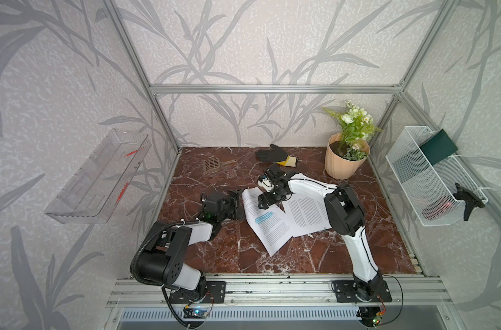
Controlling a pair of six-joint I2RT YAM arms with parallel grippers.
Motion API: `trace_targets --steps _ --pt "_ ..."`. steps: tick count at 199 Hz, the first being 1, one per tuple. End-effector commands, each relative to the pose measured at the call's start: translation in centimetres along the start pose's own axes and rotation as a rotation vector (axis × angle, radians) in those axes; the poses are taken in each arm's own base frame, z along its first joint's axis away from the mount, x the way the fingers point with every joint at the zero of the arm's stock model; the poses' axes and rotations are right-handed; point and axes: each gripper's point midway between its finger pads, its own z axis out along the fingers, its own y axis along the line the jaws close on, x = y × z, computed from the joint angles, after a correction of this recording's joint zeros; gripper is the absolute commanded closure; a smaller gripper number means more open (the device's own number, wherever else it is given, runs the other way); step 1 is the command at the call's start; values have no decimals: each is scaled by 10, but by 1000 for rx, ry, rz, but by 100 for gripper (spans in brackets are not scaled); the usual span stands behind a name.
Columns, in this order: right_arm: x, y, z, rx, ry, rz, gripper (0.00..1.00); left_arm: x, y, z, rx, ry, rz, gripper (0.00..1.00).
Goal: Unclip the paperclips from the documents
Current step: Pick up the document from the center of the board.
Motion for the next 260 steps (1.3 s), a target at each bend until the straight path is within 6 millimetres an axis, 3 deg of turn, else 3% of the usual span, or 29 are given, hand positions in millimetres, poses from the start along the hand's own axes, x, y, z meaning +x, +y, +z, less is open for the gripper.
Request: trace_targets --steps 1,28,84,111,134,164,183,201,229,260 --pt "61 -16 50 9 218 72 14 10 -36 -5 130 15 -24 4" --pt "62 -15 51 4 219 80 14 15 -48 -7 166 16 -38 4" --pt "63 -16 51 6 219 86 14 26 -50 3 162 46 -57 5" --pt "62 -15 50 7 217 85 14 26 -35 1 71 36 -13 24" --pt "64 -16 49 11 218 83 14 29 -16 -5 -74 37 75 29" --pt "66 -16 51 7 224 90 14 28 1 -13 -172 34 149 48" --pt "67 -17 52 9 226 91 14 28 6 -14 -207 44 187 50" --pt "69 -17 52 12 230 92 14 28 8 -16 -238 45 224 62" --pt "70 -17 52 11 233 95 14 30 8 -12 -249 64 247 65" --pt "69 -17 52 11 233 90 14 31 11 -12 -295 78 304 80"
